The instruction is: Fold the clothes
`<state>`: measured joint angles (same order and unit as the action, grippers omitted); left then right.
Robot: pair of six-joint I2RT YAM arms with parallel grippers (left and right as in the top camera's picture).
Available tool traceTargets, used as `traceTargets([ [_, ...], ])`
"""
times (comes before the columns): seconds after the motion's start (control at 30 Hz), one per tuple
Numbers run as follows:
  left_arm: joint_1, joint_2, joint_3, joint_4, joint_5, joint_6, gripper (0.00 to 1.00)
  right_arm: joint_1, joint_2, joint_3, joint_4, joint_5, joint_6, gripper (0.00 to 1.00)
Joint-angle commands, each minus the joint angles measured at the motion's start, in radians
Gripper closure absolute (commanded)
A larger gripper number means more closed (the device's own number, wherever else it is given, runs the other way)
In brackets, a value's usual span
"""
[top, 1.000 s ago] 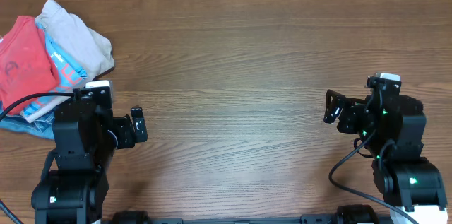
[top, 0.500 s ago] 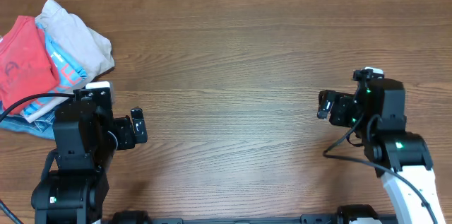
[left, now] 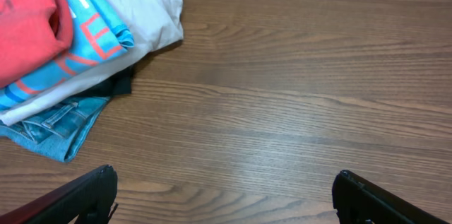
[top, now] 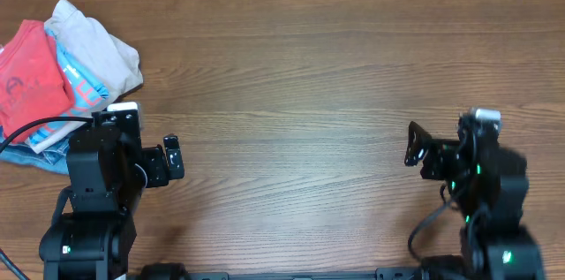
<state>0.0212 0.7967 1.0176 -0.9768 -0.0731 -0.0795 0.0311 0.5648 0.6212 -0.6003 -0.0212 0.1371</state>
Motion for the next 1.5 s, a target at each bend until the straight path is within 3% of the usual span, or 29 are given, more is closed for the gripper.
traceTargets([
  [0.0, 0.006, -0.005, -0.010, 0.001, -0.015, -0.018, 0.00, 0.014, -0.204, -0.216, 0.109, -0.012, -0.010, 0.00],
  [0.3, 0.006, -0.005, -0.010, 0.001, -0.015, -0.018, 0.00, 0.014, -0.553, -0.482, 0.359, -0.029, -0.010, 0.00],
  [0.5, 0.006, -0.005, -0.010, 0.001, -0.015, -0.018, 0.00, 0.014, -0.562, -0.618, 0.632, -0.019, -0.020, 0.00],
  [0.63, 0.006, -0.005, -0.010, 0.001, -0.016, -0.018, 0.00, 0.014, -0.562, -0.613, 0.628, -0.006, -0.098, 0.00],
  [0.8, 0.006, -0.005, -0.010, 0.001, -0.015, -0.018, 0.00, 0.014, -0.562, -0.613, 0.518, -0.003, -0.100, 0.00],
  [1.47, 0.006, -0.005, -0.010, 0.001, -0.015, -0.018, 0.00, 0.014, -0.557, -0.613, 0.517, -0.002, -0.100, 0.00],
])
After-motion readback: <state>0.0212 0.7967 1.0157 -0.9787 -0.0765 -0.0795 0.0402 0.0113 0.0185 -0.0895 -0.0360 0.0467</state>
